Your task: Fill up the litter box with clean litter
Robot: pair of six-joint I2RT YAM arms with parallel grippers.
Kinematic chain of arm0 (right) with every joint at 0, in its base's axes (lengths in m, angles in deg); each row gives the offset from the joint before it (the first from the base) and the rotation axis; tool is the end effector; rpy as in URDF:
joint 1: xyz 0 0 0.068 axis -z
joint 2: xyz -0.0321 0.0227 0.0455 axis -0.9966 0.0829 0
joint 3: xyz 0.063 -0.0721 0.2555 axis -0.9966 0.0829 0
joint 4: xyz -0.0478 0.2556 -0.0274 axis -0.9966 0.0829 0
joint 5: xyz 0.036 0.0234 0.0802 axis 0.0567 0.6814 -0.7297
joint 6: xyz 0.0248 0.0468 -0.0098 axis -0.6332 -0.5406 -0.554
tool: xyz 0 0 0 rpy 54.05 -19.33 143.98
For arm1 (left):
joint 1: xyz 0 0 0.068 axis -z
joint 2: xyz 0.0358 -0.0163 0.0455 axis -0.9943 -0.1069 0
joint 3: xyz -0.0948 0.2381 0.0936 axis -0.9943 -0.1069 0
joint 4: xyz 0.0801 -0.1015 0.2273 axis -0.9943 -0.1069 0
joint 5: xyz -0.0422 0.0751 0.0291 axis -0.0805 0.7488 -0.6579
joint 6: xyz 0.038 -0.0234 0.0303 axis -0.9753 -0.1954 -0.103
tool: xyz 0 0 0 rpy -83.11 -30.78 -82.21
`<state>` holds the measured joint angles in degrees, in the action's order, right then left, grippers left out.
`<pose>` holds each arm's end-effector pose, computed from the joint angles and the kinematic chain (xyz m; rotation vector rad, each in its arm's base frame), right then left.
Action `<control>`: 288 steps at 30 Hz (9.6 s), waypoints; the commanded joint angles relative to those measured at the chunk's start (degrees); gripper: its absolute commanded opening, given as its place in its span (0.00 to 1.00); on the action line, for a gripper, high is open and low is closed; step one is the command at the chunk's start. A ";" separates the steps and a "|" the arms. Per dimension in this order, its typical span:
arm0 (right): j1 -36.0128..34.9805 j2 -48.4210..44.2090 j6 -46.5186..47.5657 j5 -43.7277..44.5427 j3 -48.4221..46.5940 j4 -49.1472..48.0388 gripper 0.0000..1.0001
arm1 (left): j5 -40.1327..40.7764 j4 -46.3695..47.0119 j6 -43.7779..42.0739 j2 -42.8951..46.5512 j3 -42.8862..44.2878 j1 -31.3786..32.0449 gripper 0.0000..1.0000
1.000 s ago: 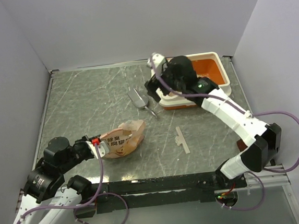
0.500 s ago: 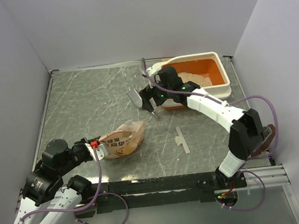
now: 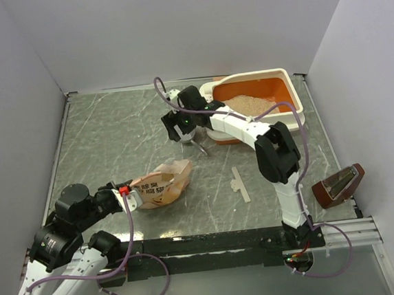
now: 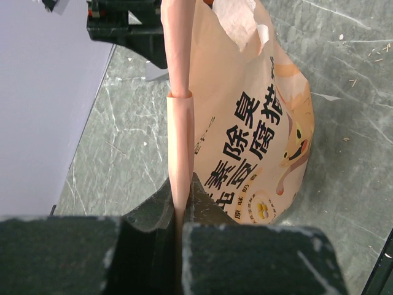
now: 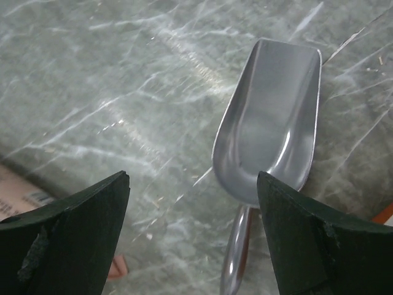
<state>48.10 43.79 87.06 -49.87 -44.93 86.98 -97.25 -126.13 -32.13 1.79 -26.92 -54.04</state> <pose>0.3772 0.2966 0.2481 -0.9175 2.1767 0.5845 0.0542 -0.0418 0.3213 1.2659 1.4311 -0.1032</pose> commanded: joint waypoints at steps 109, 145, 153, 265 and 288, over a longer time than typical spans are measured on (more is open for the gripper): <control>-48.46 -50.45 49.18 35.42 17.96 5.78 0.00 | -17.06 -2.21 64.72 -33.68 35.53 0.15 0.26; -14.63 -60.54 -14.88 -17.02 32.88 -22.75 0.79 | -1.58 3.85 62.78 -6.80 21.57 0.15 0.01; -8.82 -61.96 -29.74 -35.84 47.66 -48.17 0.78 | -1.14 5.70 66.47 -2.57 20.68 0.15 0.01; -9.79 -77.16 -11.91 5.71 40.46 1.39 0.00 | -0.26 5.98 19.89 -27.62 13.56 0.59 0.69; -15.23 -60.39 -3.13 1.76 22.36 12.19 0.00 | 1.58 12.64 24.81 -12.16 0.38 0.67 0.01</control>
<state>36.01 -19.03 79.36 -47.16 -16.12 99.98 -96.33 -117.41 -9.61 -12.67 -24.82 -53.43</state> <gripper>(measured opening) 0.315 0.046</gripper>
